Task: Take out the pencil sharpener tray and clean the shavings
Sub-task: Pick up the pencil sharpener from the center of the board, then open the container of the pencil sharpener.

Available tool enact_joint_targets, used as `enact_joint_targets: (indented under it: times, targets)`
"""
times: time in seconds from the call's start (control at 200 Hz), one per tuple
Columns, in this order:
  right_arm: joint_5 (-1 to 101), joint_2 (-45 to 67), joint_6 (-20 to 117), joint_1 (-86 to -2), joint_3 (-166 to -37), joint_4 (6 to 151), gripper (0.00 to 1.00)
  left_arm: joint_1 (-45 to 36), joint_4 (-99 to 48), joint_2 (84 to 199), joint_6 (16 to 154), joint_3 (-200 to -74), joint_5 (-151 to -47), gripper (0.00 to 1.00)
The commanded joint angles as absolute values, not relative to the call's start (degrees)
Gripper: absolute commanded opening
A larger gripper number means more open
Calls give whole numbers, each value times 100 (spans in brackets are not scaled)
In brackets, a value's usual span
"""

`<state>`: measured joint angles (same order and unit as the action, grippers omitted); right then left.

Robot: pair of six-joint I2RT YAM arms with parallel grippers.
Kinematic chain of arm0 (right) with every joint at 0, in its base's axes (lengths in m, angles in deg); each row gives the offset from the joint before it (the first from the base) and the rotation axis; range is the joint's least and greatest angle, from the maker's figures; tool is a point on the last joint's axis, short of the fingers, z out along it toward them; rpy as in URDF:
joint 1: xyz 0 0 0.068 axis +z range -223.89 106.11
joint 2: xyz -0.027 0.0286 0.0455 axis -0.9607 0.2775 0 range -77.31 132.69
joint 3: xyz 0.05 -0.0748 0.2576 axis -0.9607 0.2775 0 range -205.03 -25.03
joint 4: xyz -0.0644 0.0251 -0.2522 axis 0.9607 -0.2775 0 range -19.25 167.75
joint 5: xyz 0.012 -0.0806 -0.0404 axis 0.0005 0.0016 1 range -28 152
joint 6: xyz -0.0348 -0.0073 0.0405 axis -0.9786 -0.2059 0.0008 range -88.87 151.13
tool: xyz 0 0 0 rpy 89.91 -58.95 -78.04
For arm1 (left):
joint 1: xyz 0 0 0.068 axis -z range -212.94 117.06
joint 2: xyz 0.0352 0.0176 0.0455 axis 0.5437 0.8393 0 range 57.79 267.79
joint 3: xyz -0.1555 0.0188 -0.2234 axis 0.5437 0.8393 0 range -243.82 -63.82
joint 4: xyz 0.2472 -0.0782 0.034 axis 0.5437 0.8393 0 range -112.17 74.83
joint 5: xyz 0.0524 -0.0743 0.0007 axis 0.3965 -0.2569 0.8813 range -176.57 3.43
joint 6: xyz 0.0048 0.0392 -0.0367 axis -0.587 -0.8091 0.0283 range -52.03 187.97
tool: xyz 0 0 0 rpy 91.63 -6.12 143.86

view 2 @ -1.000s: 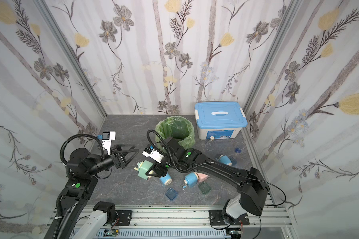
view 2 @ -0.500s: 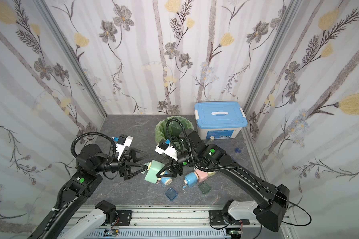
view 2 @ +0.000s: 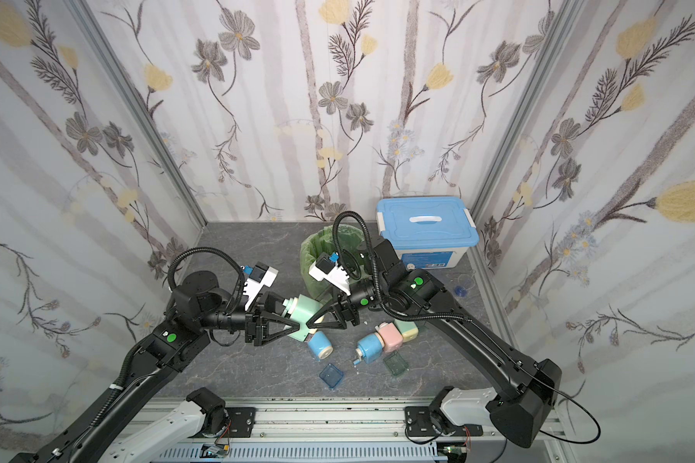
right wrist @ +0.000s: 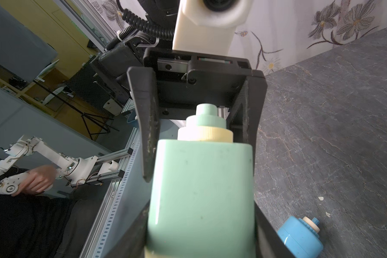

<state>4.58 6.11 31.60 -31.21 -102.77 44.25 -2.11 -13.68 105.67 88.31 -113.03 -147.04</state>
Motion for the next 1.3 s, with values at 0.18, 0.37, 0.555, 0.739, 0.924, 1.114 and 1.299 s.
enact_joint_targets:
  times: [0.18, 0.37, 0.555, 0.739, 0.924, 1.114, 1.299]
  targets:
    - [-16, 406, 3535, -3333, -9732, 5540, 60, -177, -1575, 10542, 8626, -11230, -14025, 49]
    - [9, -5, 4836, -3477, -8497, 7876, 89, -182, -2553, 10728, 9002, -10894, -13647, 41]
    - [923, -260, 5944, -3478, -7342, 10161, 95, -183, -3618, 11015, 9361, -10651, -13103, 40]
    - [1494, -167, 6626, -3478, -6776, 11637, 97, -185, -4677, 11196, 9735, -10527, -13021, 40]
    - [1293, 107, 7028, -3442, -6497, 12610, 95, -212, -5043, 11332, 9892, -10551, -13265, 40]
    - [1056, 166, 7096, -3442, -6505, 13024, 88, -222, -5221, 11365, 9995, -10583, -13662, 41]
    - [887, 92, 7078, -3460, -6465, 13206, 76, -240, -5210, 11252, 10007, -10552, -13827, 41]
